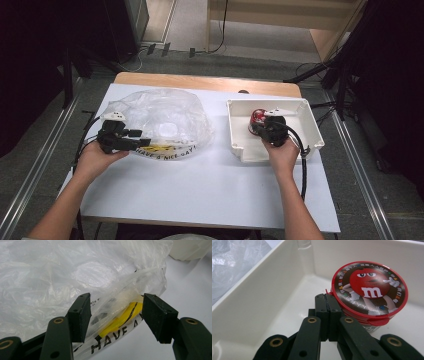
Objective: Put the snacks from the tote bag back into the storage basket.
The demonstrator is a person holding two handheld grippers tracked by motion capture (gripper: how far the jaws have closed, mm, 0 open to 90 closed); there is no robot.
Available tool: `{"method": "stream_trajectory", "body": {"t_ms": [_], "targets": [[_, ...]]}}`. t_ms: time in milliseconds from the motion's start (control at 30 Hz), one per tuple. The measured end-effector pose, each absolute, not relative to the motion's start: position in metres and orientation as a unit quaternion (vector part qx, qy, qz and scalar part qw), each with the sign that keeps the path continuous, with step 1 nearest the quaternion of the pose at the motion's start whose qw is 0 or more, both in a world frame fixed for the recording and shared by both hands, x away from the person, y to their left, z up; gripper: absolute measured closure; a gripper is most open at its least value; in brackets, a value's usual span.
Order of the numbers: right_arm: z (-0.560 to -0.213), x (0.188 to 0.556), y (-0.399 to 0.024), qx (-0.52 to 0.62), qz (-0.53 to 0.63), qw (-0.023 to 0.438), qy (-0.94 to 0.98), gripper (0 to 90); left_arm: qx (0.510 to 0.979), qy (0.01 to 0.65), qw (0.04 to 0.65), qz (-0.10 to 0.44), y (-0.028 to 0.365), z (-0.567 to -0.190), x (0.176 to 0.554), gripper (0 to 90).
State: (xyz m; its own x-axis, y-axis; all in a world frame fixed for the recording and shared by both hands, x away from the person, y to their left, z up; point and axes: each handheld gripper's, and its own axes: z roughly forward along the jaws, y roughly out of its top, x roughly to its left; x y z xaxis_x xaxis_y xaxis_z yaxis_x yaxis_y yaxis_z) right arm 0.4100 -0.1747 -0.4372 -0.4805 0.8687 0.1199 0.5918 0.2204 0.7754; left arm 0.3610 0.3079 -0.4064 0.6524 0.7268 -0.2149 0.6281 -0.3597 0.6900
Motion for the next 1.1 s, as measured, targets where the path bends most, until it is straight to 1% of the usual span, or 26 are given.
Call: {"method": "stream_trajectory", "body": {"t_ms": [467, 1100], "targets": [[-0.439, 0.413, -0.169, 0.486, 0.397, 0.190, 0.755, 90.0, 0.823, 0.412, 0.387, 0.063, 0.307, -0.407, 0.361, 41.3], [-0.444, 0.421, -0.166, 0.491, 0.401, 0.194, 0.748, 90.0, 0.822, 0.412, 0.388, 0.063, 0.308, -0.407, 0.361, 41.3]]}}
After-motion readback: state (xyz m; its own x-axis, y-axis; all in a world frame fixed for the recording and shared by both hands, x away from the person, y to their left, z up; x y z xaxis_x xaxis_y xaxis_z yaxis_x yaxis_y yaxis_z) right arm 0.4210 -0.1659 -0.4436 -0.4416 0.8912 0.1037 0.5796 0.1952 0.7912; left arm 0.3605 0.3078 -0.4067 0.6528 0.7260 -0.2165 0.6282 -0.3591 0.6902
